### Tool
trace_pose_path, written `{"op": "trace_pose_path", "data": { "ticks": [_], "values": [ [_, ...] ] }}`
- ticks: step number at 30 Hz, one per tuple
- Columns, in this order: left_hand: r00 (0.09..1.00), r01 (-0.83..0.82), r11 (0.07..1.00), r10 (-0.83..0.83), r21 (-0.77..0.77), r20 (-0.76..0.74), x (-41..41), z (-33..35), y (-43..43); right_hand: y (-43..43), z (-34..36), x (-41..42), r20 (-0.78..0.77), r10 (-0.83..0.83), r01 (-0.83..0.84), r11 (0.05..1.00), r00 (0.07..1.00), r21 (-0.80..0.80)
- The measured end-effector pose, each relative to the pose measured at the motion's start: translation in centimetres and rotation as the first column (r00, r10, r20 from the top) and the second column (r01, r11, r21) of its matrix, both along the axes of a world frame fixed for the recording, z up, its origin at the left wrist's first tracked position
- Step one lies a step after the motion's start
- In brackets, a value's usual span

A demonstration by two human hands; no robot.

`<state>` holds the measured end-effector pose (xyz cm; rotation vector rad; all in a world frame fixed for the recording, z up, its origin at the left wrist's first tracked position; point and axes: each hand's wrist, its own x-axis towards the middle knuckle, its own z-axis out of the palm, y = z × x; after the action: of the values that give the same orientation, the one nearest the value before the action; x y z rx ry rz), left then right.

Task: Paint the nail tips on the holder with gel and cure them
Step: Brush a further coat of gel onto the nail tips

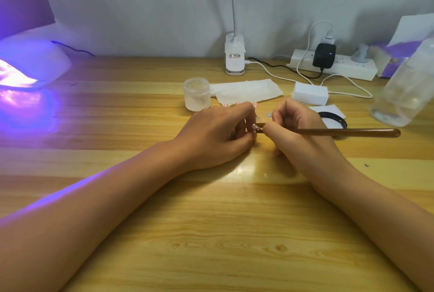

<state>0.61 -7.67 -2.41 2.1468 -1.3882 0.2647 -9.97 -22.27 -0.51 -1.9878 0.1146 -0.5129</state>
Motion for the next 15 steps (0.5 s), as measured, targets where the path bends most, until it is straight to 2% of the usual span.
{"op": "trace_pose_path", "data": {
  "ticks": [6, 15],
  "values": [
    [1.0, 0.0, 1.0, 0.0, -0.005, -0.007, -0.19, 0.21, 0.02, -0.2, -0.02, 0.04, 0.015, 0.008, -0.009, 0.998, 1.0, 0.061],
    [1.0, -0.01, 1.0, 0.01, 0.009, -0.003, -0.11, 0.15, 0.0, -0.01, -0.11, 0.0, -0.02, 0.033, -0.032, 0.998, 0.999, 0.055]
  ]
}}
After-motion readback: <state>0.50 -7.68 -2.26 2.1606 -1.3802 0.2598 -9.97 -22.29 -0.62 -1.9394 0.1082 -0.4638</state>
